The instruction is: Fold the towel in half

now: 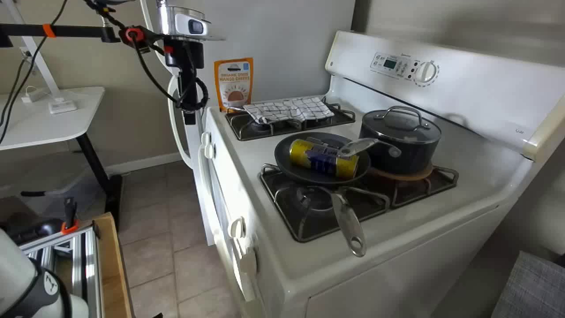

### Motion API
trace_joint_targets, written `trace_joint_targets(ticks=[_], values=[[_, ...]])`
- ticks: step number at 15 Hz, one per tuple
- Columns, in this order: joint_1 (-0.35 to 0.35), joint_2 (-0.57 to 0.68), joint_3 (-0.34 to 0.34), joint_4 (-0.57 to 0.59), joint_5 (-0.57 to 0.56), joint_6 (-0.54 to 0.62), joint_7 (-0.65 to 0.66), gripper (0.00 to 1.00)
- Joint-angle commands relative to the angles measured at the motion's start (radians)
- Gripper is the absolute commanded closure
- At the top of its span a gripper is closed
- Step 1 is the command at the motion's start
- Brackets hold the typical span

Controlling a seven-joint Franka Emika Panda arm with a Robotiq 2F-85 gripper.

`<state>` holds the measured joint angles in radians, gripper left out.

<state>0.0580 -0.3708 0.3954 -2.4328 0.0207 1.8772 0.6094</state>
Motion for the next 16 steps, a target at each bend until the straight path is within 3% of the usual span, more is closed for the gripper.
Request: trace_joint_targets(ticks=[1,4,7,14,16], values=[[0.035,0.005,-0.033,0.002,-0.012,-0.003,0.011,0.00],[0.016,0.022,-0.028,0.015,-0.020,0.030,0.109,0.00],[0.004,0.039,-0.051,0.028,-0.014,0.148,0.215,0.00],[-0.049,0.174,-0.067,0.177,-0.109,0.397,0.515,0.00],[-0.050,0.215,-0.054,0.223,-0.203,0.444,0.616,0.00]])
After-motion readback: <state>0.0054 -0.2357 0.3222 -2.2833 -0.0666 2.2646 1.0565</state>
